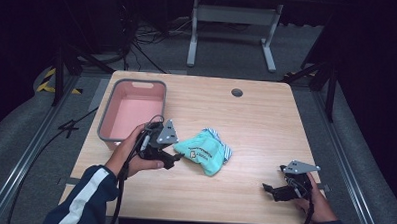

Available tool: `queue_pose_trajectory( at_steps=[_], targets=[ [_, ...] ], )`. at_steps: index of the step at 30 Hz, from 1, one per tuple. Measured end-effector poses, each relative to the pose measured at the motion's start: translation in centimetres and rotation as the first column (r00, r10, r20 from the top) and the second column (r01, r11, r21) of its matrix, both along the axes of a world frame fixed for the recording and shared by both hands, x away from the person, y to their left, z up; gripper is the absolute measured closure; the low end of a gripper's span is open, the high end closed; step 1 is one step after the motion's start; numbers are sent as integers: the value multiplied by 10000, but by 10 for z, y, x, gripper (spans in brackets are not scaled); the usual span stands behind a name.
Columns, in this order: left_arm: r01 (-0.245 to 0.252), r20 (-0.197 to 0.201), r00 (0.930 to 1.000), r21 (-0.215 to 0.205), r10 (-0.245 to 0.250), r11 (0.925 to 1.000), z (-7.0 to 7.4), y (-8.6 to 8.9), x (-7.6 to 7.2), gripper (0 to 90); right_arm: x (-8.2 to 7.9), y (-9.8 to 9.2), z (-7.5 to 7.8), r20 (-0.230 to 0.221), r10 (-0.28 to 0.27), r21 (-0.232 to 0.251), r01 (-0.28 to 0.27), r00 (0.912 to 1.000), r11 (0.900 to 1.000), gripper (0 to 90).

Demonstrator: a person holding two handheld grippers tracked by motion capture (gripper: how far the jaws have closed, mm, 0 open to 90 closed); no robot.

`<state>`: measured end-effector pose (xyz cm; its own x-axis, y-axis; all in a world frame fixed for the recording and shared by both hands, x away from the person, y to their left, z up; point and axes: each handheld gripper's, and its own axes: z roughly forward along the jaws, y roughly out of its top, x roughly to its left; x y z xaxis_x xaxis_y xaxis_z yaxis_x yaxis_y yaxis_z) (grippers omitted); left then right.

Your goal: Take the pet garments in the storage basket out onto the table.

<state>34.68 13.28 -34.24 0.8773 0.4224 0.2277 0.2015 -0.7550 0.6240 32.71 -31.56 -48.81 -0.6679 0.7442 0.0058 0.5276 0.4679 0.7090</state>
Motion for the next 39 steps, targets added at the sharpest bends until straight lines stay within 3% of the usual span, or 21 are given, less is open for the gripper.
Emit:
queue_pose_trajectory(
  at_steps=[13,26,34,39],
  targets=[
    [-255,-348,9991,-270,245,9993,-18,45,-19,259,0,0,0,-3,-36,1,36,10000,10000,5],
    [-846,-685,9937,586,886,9947,-61,80,-24,259,0,0,0,-3,-34,1,34,10000,10000,5],
    [-1165,-622,9907,742,1212,9904,-77,100,-22,249,0,0,0,-3,-37,1,37,10000,10000,5],
    [-1403,-709,9870,579,1443,9884,-87,114,-20,232,0,0,0,-5,-37,3,37,10000,10000,5]
  ],
)
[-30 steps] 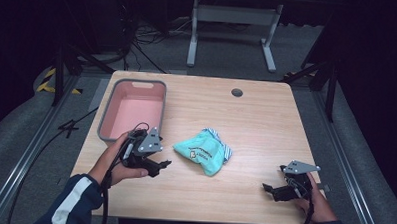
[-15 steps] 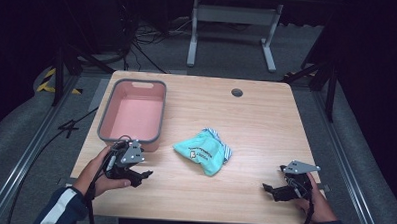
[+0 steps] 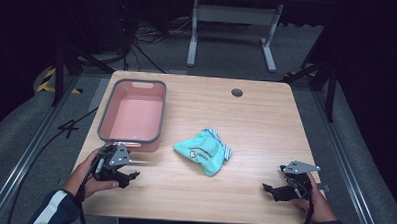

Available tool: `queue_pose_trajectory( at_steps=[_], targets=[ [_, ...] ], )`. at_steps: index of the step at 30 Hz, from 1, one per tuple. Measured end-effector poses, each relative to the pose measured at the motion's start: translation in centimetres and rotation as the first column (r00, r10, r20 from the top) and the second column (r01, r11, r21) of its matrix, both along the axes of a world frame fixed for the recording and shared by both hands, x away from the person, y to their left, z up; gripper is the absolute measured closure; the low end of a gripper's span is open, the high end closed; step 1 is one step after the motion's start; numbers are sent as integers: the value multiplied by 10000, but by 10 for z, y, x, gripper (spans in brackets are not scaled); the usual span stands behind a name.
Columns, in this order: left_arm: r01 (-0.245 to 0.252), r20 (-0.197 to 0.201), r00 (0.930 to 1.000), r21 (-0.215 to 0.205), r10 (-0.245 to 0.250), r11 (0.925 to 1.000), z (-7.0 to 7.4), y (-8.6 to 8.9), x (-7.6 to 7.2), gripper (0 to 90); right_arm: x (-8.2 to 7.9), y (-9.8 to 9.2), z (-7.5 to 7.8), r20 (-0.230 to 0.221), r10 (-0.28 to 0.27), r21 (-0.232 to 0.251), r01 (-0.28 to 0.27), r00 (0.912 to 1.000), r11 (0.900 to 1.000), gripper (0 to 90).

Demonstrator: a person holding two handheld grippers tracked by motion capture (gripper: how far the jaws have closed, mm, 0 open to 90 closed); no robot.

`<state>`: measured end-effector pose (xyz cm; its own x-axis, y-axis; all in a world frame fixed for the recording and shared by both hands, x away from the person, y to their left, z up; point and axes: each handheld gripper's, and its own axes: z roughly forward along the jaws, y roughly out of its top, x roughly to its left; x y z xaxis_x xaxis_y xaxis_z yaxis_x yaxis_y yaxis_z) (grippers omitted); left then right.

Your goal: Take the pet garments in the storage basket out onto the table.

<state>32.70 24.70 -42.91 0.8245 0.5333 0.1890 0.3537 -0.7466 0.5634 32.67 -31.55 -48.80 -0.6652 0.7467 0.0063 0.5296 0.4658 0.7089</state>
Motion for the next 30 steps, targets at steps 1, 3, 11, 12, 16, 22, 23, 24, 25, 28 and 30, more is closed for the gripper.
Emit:
queue_pose_trajectory(
  at_steps=[1,3,11,12,16,22,23,24,25,28,30],
  targets=[
    [-41,-20,10000,-77,41,10000,-2,3,1,230,0,0,0,2,-1,-2,1,10000,10000,5],
    [-172,-26,9999,-150,171,9997,-8,10,2,222,0,0,0,8,3,-3,-3,10000,10000,5],
    [-593,-372,9977,-628,570,9963,-23,33,6,196,0,0,0,0,-1,1,1,10000,10000,5],
    [-619,-350,9976,-726,595,9954,-25,34,6,194,0,0,0,3,-1,1,1,10000,10000,5],
    [-721,-607,9959,-929,666,9931,-34,41,6,191,0,0,0,0,1,2,-1,10000,10000,5],
    [-1183,-909,9902,-1433,1060,9826,-45,49,6,161,0,0,0,1,35,1,-35,10000,10000,5],
    [-1296,-1109,9876,-1743,1113,9761,-47,52,7,156,0,0,0,1,35,2,-35,10000,10000,5],
    [-1296,-1109,9876,-1743,1113,9761,-47,52,7,151,0,0,0,1,35,2,-35,10000,10000,5],
    [-1360,-1167,9865,-1963,1146,9711,-49,54,7,151,0,0,0,0,34,0,-34,10000,10000,5],
    [-1275,-907,9899,-2362,1088,9633,-54,58,5,138,0,0,0,12,20,1,-20,10000,10000,5],
    [-1351,-911,9890,-2389,1163,9616,-54,58,5,137,0,-1,0,17,20,-4,-20,10000,10000,6]
  ],
)
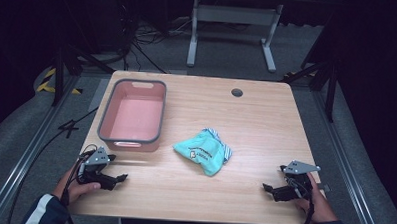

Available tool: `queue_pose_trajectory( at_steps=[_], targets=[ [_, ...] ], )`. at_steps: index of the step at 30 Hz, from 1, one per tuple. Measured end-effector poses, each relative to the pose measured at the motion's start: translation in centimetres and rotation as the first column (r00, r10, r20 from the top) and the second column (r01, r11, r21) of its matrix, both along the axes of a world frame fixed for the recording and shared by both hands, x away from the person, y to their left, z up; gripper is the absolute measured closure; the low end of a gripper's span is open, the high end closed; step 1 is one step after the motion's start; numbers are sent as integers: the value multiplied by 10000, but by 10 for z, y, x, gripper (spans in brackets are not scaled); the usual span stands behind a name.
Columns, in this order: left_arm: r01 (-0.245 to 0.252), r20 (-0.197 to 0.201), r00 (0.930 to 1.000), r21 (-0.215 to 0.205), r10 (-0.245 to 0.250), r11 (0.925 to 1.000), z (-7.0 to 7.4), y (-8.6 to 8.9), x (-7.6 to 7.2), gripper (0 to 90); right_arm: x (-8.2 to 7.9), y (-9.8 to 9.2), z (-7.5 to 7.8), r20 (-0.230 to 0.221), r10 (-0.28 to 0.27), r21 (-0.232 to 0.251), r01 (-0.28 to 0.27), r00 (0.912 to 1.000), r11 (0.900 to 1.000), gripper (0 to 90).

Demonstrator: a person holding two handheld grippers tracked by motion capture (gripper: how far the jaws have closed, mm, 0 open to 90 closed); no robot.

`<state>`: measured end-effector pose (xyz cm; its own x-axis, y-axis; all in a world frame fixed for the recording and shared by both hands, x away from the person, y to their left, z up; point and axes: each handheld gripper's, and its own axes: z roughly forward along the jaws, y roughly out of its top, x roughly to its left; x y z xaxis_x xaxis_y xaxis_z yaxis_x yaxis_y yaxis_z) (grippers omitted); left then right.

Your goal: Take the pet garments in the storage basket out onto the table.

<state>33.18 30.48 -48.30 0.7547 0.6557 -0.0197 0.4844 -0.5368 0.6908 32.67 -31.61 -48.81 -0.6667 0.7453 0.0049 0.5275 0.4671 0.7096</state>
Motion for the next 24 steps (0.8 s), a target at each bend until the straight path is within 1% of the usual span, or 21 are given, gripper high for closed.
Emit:
queue_pose_trajectory(
  at_steps=[10,12,24],
  targets=[
    [-177,-16,9998,29,177,9998,0,-1,-2,135,0,0,0,5,-30,-8,30,10000,10000,5],
    [-206,28,9998,90,206,9997,0,0,-2,135,0,0,0,-1,-45,-4,45,10000,10000,5],
    [-264,-25,9996,45,264,9996,0,-1,-2,126,0,0,0,-3,-51,-2,51,10000,10000,5]
  ],
)
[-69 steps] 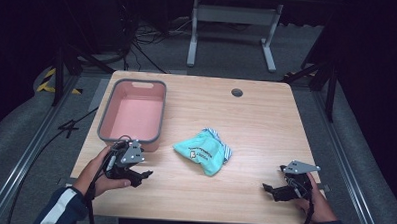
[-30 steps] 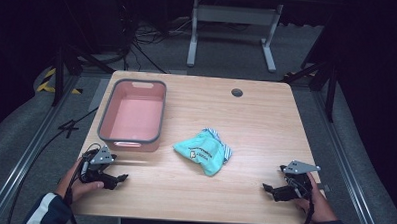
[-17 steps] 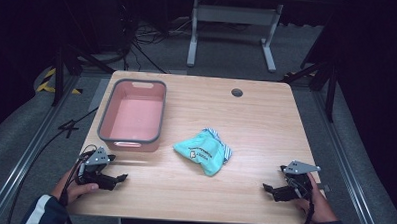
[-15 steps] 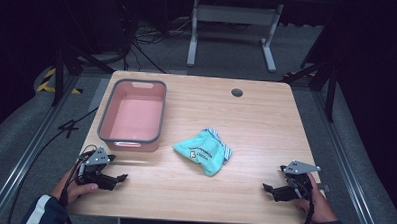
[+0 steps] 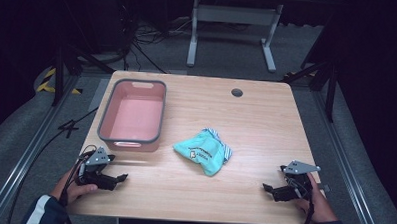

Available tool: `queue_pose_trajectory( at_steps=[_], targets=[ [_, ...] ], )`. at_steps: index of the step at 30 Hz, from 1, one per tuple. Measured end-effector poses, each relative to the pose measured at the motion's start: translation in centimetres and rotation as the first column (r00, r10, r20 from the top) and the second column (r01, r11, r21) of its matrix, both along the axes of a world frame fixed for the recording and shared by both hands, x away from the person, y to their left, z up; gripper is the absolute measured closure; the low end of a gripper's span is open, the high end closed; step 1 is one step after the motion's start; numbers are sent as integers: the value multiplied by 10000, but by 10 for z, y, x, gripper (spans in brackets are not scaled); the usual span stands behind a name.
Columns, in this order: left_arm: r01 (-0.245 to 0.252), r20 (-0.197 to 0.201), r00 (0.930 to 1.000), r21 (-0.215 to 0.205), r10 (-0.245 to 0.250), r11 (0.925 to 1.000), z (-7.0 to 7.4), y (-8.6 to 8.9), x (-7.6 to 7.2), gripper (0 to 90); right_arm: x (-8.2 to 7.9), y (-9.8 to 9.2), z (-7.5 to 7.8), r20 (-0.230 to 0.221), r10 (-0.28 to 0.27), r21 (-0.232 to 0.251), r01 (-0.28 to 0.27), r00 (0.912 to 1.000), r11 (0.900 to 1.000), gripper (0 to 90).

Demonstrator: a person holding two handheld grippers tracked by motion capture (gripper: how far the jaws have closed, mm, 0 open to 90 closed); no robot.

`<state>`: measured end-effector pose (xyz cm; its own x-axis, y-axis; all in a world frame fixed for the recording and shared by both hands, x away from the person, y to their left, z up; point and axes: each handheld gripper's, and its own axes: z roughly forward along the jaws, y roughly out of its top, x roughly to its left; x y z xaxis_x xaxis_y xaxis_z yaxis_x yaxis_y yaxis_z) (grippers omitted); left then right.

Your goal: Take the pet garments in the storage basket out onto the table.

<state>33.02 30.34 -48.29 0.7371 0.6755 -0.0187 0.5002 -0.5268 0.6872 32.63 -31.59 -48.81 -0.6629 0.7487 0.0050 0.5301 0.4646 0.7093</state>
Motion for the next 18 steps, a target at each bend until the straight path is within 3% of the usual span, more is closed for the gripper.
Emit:
queue_pose_trajectory(
  at_steps=[18],
  targets=[
    [-52,13,10000,66,52,10000,0,-1,1,116,0,0,0,4,2,-2,-2,10000,10000,5]
  ],
)
